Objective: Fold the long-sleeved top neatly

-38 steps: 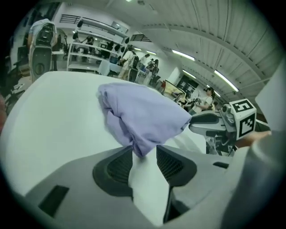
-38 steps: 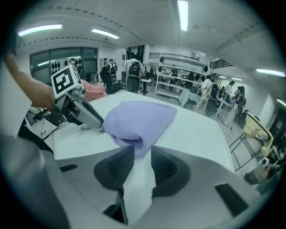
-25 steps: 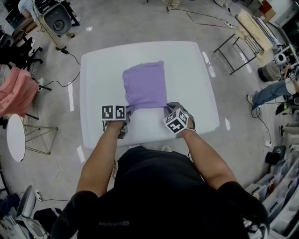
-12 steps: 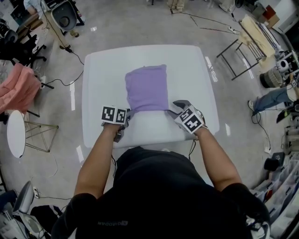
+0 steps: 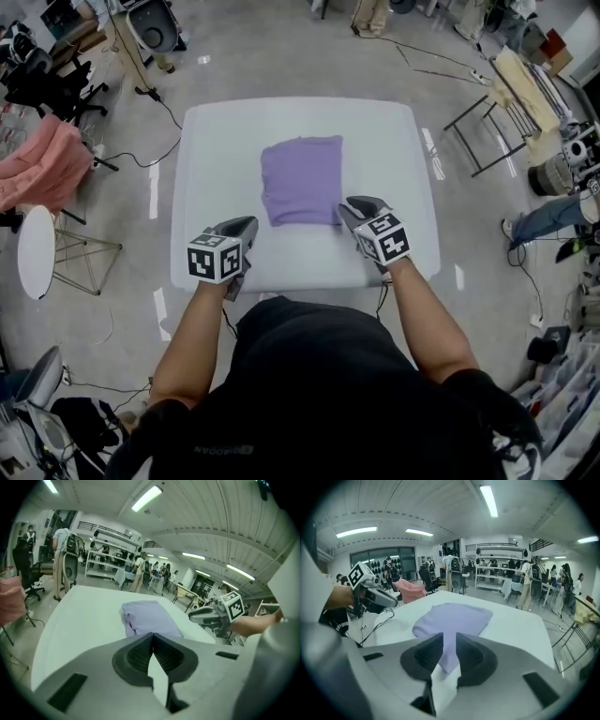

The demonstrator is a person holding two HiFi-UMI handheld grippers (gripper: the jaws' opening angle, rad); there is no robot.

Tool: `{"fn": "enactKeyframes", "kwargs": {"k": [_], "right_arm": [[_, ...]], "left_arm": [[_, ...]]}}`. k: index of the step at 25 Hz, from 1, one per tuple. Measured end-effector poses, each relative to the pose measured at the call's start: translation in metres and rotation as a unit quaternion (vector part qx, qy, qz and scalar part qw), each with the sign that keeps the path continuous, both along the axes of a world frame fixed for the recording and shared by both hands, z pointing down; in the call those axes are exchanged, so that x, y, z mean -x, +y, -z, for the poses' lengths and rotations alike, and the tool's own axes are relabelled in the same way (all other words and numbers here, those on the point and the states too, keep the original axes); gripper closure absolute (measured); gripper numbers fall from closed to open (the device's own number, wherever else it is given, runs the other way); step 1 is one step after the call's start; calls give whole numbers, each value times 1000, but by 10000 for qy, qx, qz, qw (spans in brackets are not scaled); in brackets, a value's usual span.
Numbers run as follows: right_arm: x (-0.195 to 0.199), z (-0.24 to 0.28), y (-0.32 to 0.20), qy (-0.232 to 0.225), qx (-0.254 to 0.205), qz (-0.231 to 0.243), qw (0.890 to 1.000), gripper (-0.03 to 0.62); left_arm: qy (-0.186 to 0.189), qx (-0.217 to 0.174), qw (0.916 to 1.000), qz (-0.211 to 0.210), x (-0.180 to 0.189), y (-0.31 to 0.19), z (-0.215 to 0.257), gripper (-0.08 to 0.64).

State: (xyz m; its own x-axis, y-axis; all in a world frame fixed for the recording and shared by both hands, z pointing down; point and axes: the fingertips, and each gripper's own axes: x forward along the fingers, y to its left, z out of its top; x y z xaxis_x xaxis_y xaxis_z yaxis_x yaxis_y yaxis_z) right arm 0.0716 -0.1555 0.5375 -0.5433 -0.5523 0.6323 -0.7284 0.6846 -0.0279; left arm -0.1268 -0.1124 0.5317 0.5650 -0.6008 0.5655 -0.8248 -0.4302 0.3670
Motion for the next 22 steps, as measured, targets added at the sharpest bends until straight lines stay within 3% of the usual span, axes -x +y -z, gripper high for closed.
{"fn": "enactKeyframes", "kwargs": {"k": [5,9,15,22], "right_arm": [[-16,35,28,-736,-35,-282,9969,588],[-28,60,66,-1303,-30,-138,9914,588],[-60,83,109,-1412,-475,-31,9888,588],[-67,80,141,-1764,-345,36,9837,589]], "left_arm": [[53,-541,9981,283,-17,23,42,554],[174,-772,9956,498,-36,52,61,554],[248,-804,9942,677,-79,95,60,554],[18,-1068,9925,599,-105,138,70,554]]}}
